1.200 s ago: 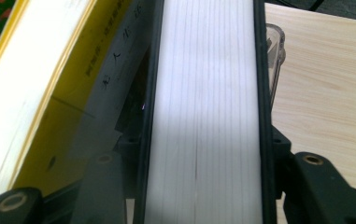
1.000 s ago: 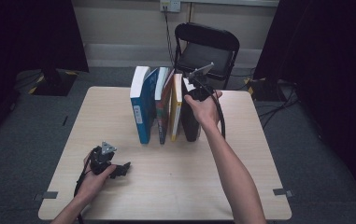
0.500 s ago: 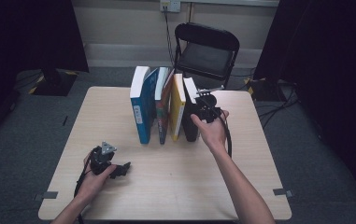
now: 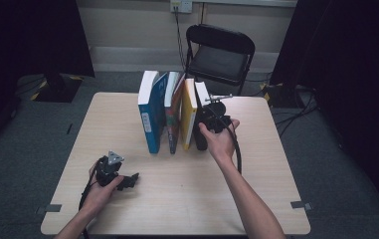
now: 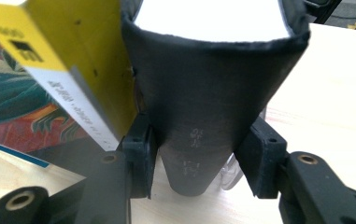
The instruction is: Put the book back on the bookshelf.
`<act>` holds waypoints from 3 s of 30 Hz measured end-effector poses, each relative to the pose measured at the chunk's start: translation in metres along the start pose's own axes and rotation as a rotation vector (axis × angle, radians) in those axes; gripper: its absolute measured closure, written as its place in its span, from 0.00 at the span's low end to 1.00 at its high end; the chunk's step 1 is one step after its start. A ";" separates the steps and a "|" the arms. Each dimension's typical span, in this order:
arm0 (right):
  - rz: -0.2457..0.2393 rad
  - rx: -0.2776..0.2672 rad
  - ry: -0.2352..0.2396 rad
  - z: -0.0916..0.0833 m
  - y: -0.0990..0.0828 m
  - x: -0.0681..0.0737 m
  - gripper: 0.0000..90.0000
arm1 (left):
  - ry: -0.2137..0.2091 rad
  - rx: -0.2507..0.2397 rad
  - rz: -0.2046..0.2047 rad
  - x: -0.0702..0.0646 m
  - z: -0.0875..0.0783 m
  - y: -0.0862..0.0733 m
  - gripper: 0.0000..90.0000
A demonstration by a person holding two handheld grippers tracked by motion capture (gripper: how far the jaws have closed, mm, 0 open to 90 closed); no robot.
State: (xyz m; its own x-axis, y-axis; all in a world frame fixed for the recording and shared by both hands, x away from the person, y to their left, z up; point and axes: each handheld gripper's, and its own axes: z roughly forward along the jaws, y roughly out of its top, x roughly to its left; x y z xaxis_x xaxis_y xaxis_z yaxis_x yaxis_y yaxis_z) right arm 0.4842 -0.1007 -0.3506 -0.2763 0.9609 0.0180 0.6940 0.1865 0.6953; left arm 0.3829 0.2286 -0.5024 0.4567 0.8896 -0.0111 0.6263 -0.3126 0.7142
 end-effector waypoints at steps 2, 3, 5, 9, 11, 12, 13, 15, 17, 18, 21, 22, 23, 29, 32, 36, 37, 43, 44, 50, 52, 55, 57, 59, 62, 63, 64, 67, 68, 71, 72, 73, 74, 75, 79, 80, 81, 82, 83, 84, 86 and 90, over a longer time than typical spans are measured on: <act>-0.006 -0.008 0.006 0.000 -0.002 0.001 0.57 | -0.001 0.000 0.000 0.000 0.000 0.000 0.00; -0.003 -0.011 0.010 0.001 -0.002 0.001 0.57 | -0.001 0.000 0.000 0.000 0.000 0.000 0.00; -0.009 -0.020 0.029 0.001 -0.004 -0.002 0.56 | 0.000 0.000 0.000 0.000 0.000 0.000 0.00; -0.011 -0.055 0.077 0.002 -0.011 -0.007 0.54 | 0.000 0.000 0.000 0.000 0.000 0.000 0.00; -0.005 -0.066 0.108 0.003 -0.017 -0.010 0.51 | 0.000 0.000 0.000 0.000 0.000 0.000 0.00; -0.006 -0.070 0.119 0.003 -0.020 -0.011 0.51 | 0.000 0.000 0.000 0.000 0.000 0.000 0.00; -0.019 -0.077 0.120 0.004 -0.023 -0.011 0.51 | 0.000 0.000 0.000 0.000 0.000 0.000 0.00; -0.030 -0.091 0.123 0.005 -0.028 -0.012 0.52 | -0.001 0.000 0.000 0.000 0.000 0.000 0.00; -0.038 -0.109 0.112 0.007 -0.031 -0.011 0.56 | 0.000 0.000 0.000 0.000 0.000 0.000 0.00; -0.042 -0.114 0.106 0.007 -0.031 -0.010 0.56 | -0.001 0.000 0.000 0.000 0.000 0.000 0.00; -0.051 -0.121 0.096 0.008 -0.030 -0.005 0.56 | 0.000 0.000 -0.001 0.000 0.000 0.000 0.00; -0.061 -0.123 0.087 0.008 -0.029 -0.003 0.56 | 0.000 0.000 -0.001 0.000 0.000 0.000 0.00; -0.070 -0.121 0.078 0.008 -0.029 -0.001 0.56 | 0.000 0.000 0.001 0.000 0.000 0.000 0.00; -0.085 -0.111 0.065 0.008 -0.026 0.004 0.56 | 0.001 0.001 0.003 0.000 0.001 0.001 0.00; -0.091 -0.117 0.065 0.007 -0.023 0.008 0.55 | 0.000 0.000 0.001 0.000 0.002 0.002 0.00; -0.107 -0.124 0.047 0.004 -0.018 0.013 0.54 | -0.001 -0.002 -0.001 0.000 0.003 0.002 0.00; -0.109 -0.124 0.052 0.004 -0.018 0.012 0.55 | -0.001 -0.001 0.000 0.000 0.002 0.002 0.00; -0.106 -0.136 0.072 0.005 -0.021 0.009 0.54 | -0.001 -0.002 0.000 0.000 0.002 0.002 0.00; -0.108 -0.136 0.073 0.006 -0.021 0.009 0.54 | 0.001 -0.004 -0.004 -0.001 0.003 0.002 0.00; -0.094 -0.152 0.112 0.008 -0.026 0.002 0.51 | 0.001 -0.004 -0.004 -0.001 0.003 0.002 0.00; -0.087 -0.152 0.135 0.009 -0.027 0.000 0.49 | 0.001 -0.001 0.000 0.000 0.002 0.002 0.00; -0.095 -0.153 0.144 0.008 -0.029 0.000 0.43 | 0.001 -0.001 0.000 0.000 0.002 0.002 0.00; -0.096 -0.154 0.142 0.007 -0.029 0.000 0.41 | 0.001 -0.001 0.001 0.000 0.002 0.002 0.00; -0.094 -0.154 0.145 0.006 -0.030 -0.003 0.40 | 0.002 0.000 0.002 0.000 0.002 0.002 0.00; -0.092 -0.149 0.142 0.005 -0.031 -0.006 0.37 | 0.001 -0.001 0.000 0.000 0.002 0.002 0.00; -0.092 -0.150 0.147 0.004 -0.032 -0.007 0.37 | 0.001 -0.001 0.000 0.000 0.002 0.002 0.00; -0.094 -0.157 0.146 0.003 -0.033 -0.008 0.36 | 0.001 -0.001 0.000 0.000 0.002 0.002 0.00; -0.091 -0.163 0.156 0.001 -0.034 -0.012 0.33 | 0.001 -0.001 0.000 0.000 0.002 0.002 0.00; -0.090 -0.158 0.157 0.001 -0.035 -0.014 0.31 | 0.002 0.000 0.002 0.000 0.002 0.002 0.00; -0.081 -0.158 0.167 -0.002 -0.038 -0.019 0.28 | 0.001 0.000 0.001 0.000 0.002 0.002 0.00; -0.083 -0.158 0.172 -0.003 -0.040 -0.021 0.27 | 0.001 0.000 0.000 0.000 0.002 0.002 0.00; -0.084 -0.157 0.176 -0.004 -0.042 -0.022 0.27 | 0.001 -0.001 0.000 0.000 0.002 0.002 0.00; -0.080 -0.156 0.174 -0.005 -0.043 -0.024 0.27 | 0.001 -0.001 0.000 0.000 0.002 0.002 0.00; -0.079 -0.156 0.173 -0.006 -0.045 -0.026 0.27 | 0.002 0.000 0.002 0.000 0.002 0.002 0.00; -0.063 -0.168 0.180 -0.009 -0.049 -0.031 0.29 | 0.001 0.000 0.000 0.000 0.002 0.002 0.00; -0.066 -0.180 0.188 -0.010 -0.049 -0.031 0.30 | 0.002 0.000 0.002 0.000 0.002 0.002 0.00; -0.071 -0.183 0.191 -0.012 -0.050 -0.030 0.30 | 0.001 -0.001 0.000 0.000 0.002 0.002 0.00; -0.075 -0.179 0.194 -0.013 -0.050 -0.029 0.30 | 0.001 0.000 0.000 0.000 0.002 0.002 0.00; -0.071 -0.178 0.199 -0.015 -0.052 -0.028 0.31 | 0.000 -0.001 0.000 0.000 0.002 0.002 0.00; -0.071 -0.187 0.198 -0.016 -0.054 -0.028 0.32 | 0.001 0.000 0.001 0.000 0.002 0.002 0.00; -0.067 -0.192 0.205 -0.018 -0.061 -0.032 0.32 | 0.001 0.000 0.000 0.000 0.002 0.002 0.00; -0.047 -0.172 0.196 -0.018 -0.077 -0.046 0.30 | -0.001 -0.001 0.000 0.000 0.002 0.002 0.00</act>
State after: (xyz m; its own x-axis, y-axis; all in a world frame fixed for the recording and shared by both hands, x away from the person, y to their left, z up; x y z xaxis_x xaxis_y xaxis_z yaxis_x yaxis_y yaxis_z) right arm 0.4315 -0.1633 -0.3926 -0.4411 0.8907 0.1102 0.5587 0.1764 0.8104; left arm 0.3858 0.2268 -0.5024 0.4572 0.8893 -0.0114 0.6254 -0.3124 0.7151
